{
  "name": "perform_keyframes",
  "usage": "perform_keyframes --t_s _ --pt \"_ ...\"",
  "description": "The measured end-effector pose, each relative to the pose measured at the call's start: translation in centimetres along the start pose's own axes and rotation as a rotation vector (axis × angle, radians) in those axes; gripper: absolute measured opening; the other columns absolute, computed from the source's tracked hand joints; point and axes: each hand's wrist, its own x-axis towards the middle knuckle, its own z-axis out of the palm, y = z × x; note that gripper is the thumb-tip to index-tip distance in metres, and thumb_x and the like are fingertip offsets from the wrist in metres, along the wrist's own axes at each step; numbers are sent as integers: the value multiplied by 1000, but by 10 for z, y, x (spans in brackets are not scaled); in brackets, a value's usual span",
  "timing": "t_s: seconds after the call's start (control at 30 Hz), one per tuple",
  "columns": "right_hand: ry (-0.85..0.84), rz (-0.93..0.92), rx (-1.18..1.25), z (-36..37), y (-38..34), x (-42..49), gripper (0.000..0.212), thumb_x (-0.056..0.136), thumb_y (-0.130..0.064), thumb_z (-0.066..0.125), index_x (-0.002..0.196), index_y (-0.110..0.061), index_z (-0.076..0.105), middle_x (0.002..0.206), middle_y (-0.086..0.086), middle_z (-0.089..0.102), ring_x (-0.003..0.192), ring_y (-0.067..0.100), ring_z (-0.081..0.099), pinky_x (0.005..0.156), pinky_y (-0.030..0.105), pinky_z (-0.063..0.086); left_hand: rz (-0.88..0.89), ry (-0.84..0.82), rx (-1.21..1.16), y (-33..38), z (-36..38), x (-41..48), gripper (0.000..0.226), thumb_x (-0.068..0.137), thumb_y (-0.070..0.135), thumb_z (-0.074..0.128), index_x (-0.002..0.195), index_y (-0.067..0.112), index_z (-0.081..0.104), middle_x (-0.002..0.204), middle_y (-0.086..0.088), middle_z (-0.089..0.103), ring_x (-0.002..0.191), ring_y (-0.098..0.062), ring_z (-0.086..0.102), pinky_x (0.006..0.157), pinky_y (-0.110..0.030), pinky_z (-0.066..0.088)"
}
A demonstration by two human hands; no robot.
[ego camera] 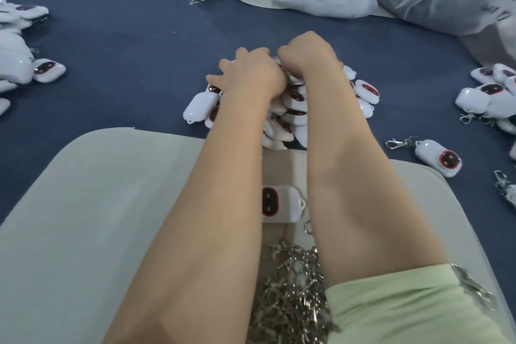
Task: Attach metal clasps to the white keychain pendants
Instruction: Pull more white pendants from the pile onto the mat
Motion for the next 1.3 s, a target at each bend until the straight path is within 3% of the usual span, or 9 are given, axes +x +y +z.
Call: perform_keyframes --t_s 0.3,0.4,0.5,0.6,0.73,0.83,0.93,1.03,1.3 --pt "6 -60 20 -25 15 -61 33 90 -25 44 61 -12 37 61 2 39 59 20 37 49 29 25 168 -113 33 -16 -19 -53 24 95 32 38 110 18 52 122 -11 53 113 -33 50 87 -39 41" --pt "0 -102 41 -25 22 -92 28 93 -27 44 88 -6 61 82 6 60 77 23 51 58 28 36 200 -130 51 -17 -20 -82 26 97 34 39 113 16 48 125 -11 49 110 -31 50 89 -38 38" --pt "24 -128 82 -24 29 -122 31 92 -23 43 109 -7 63 103 9 66 94 26 58 80 33 46 198 -161 122 -20 -19 -111 36 96 36 44 125 16 44 137 -14 38 121 -34 43 95 -40 37" --pt "13 -128 102 -25 38 -143 29 91 -18 42 107 -6 63 100 8 64 96 28 60 80 33 49 222 -207 154 -24 -21 -133 27 96 31 44 119 17 45 137 -14 40 119 -32 44 86 -36 37" --pt "-78 -64 -45 -29 50 -154 21 94 -21 39 101 -6 52 85 9 53 80 26 46 59 28 33 271 -197 145 -22 -25 -154 31 97 29 34 118 15 52 133 -12 46 111 -27 44 73 -29 29" --pt "-33 -30 -23 -29 56 -155 14 92 -23 45 92 -11 51 96 15 56 78 24 44 54 28 33 216 -68 62 -22 -26 -154 38 95 35 37 128 21 50 134 -11 46 118 -30 43 84 -32 38" --pt "157 -103 48 -21 51 -149 18 92 -18 46 80 -7 53 114 13 63 88 26 52 68 25 42 61 87 32 -32 -24 -139 42 95 36 40 134 22 45 143 -9 35 133 -34 30 109 -46 26" --pt "267 -186 186 -9 32 -139 25 93 -14 42 109 -10 62 118 3 64 109 22 56 84 25 43 -83 94 34 -44 -19 -121 48 94 37 41 138 20 38 154 -9 17 142 -35 12 115 -52 10" --pt "50 -360 147 24 -5 -102 37 96 -18 38 127 -24 56 136 -3 53 127 20 45 106 31 36 -176 67 53 -61 -3 -89 53 93 43 39 141 22 32 155 -10 14 143 -37 6 114 -51 14"
